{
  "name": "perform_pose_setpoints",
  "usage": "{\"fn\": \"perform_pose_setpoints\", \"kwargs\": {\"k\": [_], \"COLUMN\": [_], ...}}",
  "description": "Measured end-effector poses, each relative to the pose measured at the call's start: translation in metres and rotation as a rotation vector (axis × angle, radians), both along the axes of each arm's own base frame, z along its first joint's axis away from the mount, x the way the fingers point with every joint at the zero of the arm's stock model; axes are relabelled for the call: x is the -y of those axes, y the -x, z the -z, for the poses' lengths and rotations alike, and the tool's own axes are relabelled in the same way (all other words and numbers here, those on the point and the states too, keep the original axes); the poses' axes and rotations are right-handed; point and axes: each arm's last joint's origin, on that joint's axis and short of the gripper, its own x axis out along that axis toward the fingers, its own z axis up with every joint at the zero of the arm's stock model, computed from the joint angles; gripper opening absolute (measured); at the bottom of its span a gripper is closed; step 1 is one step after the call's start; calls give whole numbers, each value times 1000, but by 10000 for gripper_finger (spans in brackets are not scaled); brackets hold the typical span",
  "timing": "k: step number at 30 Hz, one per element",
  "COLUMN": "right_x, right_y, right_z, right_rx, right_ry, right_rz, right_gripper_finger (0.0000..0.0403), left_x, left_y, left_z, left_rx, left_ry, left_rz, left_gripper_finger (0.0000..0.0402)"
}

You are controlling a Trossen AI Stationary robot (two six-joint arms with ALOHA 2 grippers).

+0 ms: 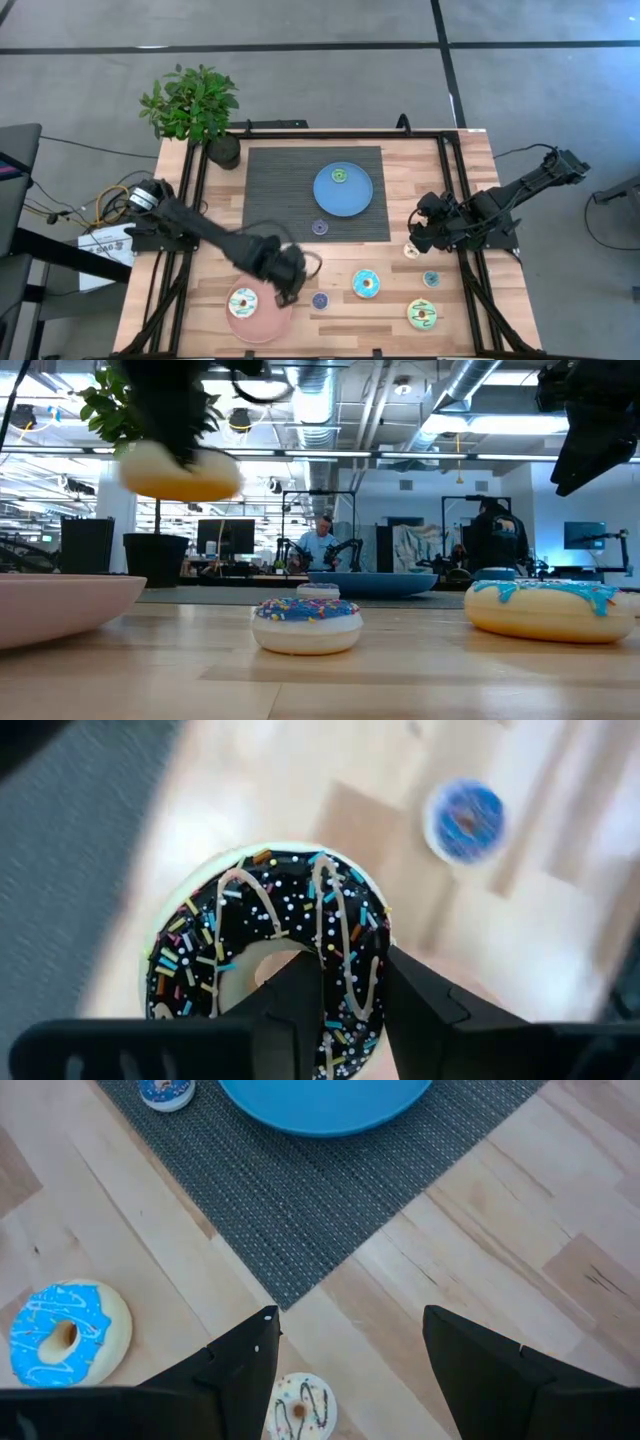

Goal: Pick & Place donuts
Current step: Put the big black donut on the light orange plate

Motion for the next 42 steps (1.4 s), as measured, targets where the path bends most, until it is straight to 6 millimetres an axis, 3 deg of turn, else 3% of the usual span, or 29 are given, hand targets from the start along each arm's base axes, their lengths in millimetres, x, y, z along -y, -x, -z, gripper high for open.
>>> {"fn": "perform_pose_setpoints", "kwargs": {"k": [4, 8, 16, 23, 35, 42], "right_x": [0, 0, 0, 0, -2, -2], "right_y": [0, 0, -1, -1, -4, -4], "right_z": [0, 0, 0, -1, -2, -2], "right_rx": [-1, -1, 3, 9, 39, 39], "right_ry": [1, 2, 8, 5, -8, -8], "right_rz": [-2, -2, -14, -14, -21, -21], "right_gripper_finger": [240, 240, 240, 240, 240, 240], "left_x": [30, 42, 37, 36, 30, 30], "left_y": [21, 39, 48, 46, 42, 43], "left_z": [9, 24, 45, 48, 48, 47], "left_rx": [-31, -81, -164, -180, -225, -250], "left_ry": [29, 36, 75, 143, 194, 220], "left_rz": [-51, -132, -232, -243, -276, -280], "left_gripper_finger": [86, 86, 86, 91, 181, 208]}}
